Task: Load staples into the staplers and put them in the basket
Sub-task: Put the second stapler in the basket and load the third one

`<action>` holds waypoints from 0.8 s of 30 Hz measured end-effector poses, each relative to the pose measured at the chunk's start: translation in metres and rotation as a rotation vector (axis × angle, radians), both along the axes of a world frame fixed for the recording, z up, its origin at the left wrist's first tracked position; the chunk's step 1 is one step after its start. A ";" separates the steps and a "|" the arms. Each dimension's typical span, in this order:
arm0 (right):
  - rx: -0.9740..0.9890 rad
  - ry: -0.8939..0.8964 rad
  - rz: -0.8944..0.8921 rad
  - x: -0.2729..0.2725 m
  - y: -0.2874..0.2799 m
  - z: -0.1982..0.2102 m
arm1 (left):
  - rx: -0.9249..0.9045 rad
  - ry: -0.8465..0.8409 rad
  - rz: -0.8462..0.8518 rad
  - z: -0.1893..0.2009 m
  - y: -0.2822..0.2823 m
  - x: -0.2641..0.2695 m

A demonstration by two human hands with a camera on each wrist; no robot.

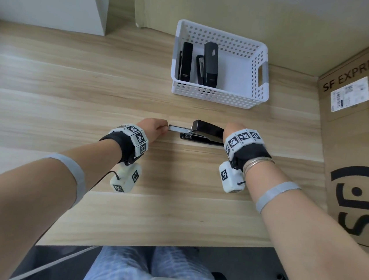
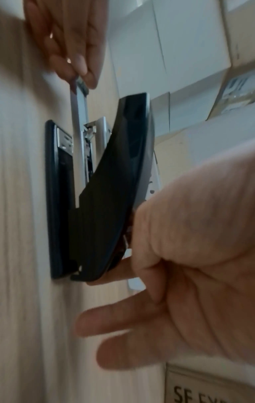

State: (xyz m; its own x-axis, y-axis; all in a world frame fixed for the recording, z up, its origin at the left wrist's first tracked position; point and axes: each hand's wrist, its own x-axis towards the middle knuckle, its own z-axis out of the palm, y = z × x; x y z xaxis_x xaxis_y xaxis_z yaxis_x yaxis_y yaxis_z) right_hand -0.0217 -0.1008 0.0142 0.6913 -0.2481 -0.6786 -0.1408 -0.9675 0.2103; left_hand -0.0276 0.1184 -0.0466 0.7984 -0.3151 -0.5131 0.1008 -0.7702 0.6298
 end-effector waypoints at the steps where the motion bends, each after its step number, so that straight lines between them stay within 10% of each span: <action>1: 0.036 -0.041 -0.007 -0.002 -0.002 -0.004 | -0.009 0.000 -0.009 0.000 -0.004 0.000; 24: 0.171 -0.130 0.088 0.000 -0.013 -0.024 | 0.122 0.019 -0.120 0.004 -0.063 0.008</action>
State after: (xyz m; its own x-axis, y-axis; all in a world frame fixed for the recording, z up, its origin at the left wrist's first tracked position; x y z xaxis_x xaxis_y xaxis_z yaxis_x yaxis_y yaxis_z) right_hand -0.0221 -0.1140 -0.0096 0.7897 -0.0714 -0.6094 -0.0691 -0.9972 0.0273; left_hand -0.0199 0.0559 -0.0427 0.7483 -0.3420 -0.5684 0.0148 -0.8480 0.5298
